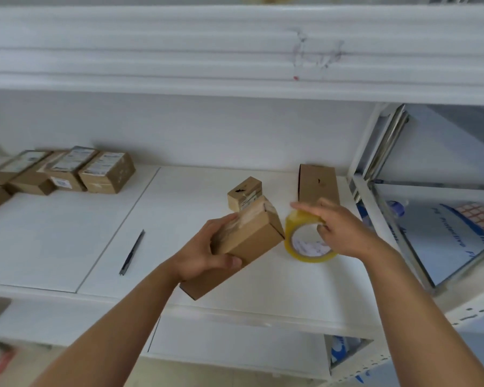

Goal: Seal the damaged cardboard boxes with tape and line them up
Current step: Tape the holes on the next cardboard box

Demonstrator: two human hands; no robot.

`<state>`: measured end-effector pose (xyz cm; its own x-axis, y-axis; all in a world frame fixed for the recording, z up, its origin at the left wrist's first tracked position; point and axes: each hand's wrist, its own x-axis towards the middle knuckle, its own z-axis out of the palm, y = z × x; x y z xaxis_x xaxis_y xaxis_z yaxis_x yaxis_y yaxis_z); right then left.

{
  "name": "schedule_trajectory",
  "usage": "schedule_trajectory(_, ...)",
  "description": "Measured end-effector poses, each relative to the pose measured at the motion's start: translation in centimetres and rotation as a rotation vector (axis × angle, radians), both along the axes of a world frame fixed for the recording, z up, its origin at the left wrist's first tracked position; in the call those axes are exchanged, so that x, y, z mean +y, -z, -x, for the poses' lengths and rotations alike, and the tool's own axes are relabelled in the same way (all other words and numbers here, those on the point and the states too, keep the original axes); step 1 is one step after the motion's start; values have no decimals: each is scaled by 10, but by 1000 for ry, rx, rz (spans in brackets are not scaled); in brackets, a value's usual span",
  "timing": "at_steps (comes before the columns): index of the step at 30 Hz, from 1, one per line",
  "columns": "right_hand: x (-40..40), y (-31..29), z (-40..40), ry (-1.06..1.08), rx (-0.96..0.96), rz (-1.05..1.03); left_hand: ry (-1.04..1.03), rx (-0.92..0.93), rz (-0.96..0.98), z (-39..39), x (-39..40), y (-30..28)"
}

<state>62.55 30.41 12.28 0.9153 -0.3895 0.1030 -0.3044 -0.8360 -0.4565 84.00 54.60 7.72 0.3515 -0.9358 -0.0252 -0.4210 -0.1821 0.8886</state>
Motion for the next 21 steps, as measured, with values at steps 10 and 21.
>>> schedule_trajectory(10,42,-14,-34,-62,40,-185,-128,464,286,9,-10,-8)
schedule_trajectory(21,62,-35,-48,-120,106,-414,-214,846,364,11,-6,-11)
